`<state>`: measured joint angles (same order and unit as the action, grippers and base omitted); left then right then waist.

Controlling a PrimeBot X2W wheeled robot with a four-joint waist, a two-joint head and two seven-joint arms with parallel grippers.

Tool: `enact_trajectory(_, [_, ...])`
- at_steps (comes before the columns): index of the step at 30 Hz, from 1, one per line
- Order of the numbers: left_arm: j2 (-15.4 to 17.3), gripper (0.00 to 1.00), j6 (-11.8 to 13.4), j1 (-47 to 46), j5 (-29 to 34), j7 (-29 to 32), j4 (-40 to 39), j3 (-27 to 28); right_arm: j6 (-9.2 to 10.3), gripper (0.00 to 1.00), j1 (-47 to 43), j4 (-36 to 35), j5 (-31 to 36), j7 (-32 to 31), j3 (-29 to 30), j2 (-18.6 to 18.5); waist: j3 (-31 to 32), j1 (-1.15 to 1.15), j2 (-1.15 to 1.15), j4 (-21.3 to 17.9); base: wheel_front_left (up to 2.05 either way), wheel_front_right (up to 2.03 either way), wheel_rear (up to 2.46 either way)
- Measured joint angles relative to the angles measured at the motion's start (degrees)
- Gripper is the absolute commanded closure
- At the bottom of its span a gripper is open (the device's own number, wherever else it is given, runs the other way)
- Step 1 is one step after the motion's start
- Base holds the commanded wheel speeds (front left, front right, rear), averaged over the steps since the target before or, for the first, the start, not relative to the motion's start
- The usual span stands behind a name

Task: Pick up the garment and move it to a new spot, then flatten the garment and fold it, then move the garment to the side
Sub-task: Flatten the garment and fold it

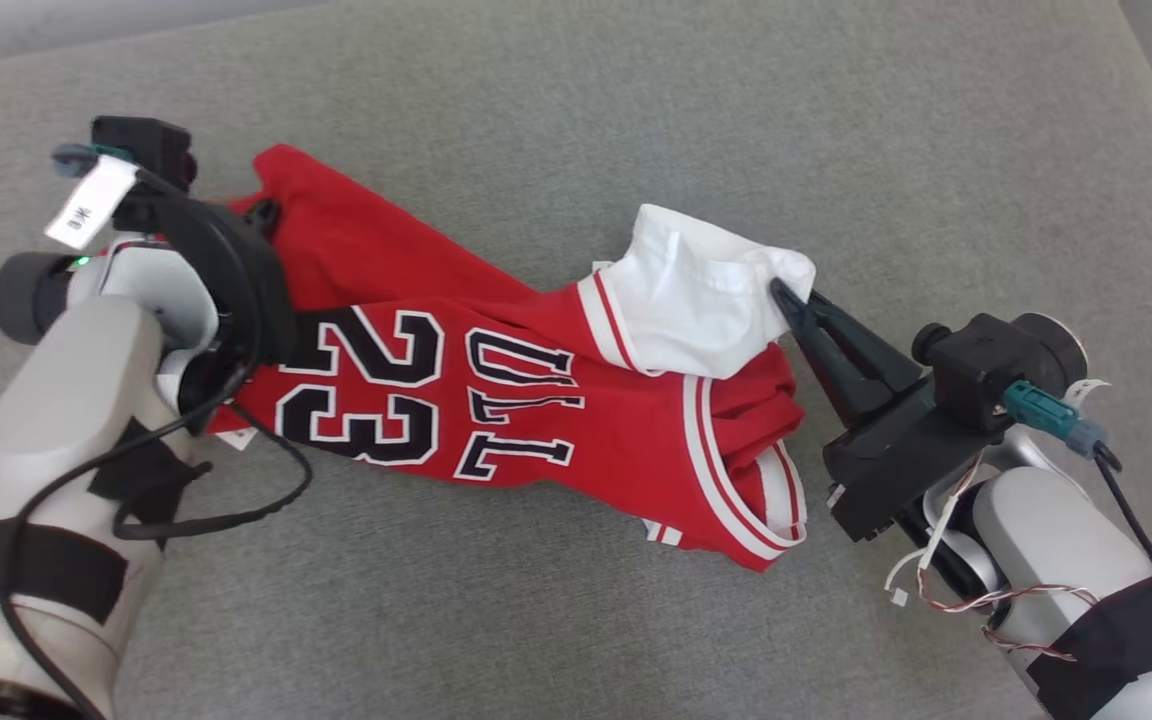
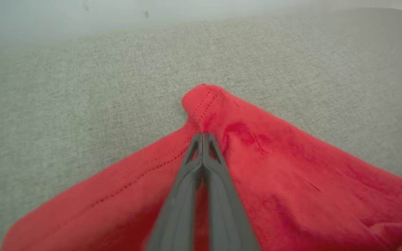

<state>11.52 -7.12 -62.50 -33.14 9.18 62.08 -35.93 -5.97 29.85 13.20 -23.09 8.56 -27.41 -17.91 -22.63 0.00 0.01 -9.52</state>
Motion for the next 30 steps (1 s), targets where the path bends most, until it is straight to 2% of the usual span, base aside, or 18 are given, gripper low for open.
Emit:
enact_trajectory(6, [-0.6, 1.00, 0.1, 0.5, 0.1, -5.7, 0.5, 0.7, 0.19, 1.00, -0.3, 1.5, -0.3, 0.8, 1.0, -0.1, 1.7, 0.00, 0.00, 1.6, 0.00, 0.00, 0.00])
enact_trajectory(11, [-3.4, 1.00, 2.5, 6.4, 0.1, -13.3, -0.4, 1.0, 0.51, 1.00, -2.8, 4.0, -1.8, 2.1, 3.1, -1.3, 4.4, 0.00, 0.00, 4.2, 0.00, 0.00, 0.00])
enact_trajectory(15, [-4.1, 1.00, 3.6, 13.0, 0.4, -17.7, -1.1, 0.2, 0.96, 1.00, -5.0, 5.2, -3.1, 3.1, 3.9, -1.2, 6.7, 0.00, -0.01, 6.3, 0.00, 0.00, 0.00])
enact_trajectory(19, [-3.9, 1.00, 6.1, 18.8, 2.5, -22.2, -2.3, -1.4, 1.00, 1.00, -7.9, 6.5, -4.1, 3.6, 4.8, -1.3, 9.3, -0.01, -0.01, 8.4, 0.00, 0.00, 0.00])
enact_trajectory(26, [-2.3, 1.00, 11.8, 25.6, 5.2, -23.4, -8.0, -2.6, 1.51, 1.00, -13.6, 7.3, -5.2, 4.1, 5.6, -1.5, 13.9, -0.01, -0.02, 11.9, 0.00, 0.00, 0.00])
enact_trajectory(30, [-2.3, 1.00, 12.2, 29.1, 6.3, -23.4, -13.6, -2.8, 1.96, 1.00, -16.0, 6.8, -5.6, 4.3, 5.8, -1.5, 15.5, -0.01, -0.02, 14.3, 0.00, 0.00, 0.00])
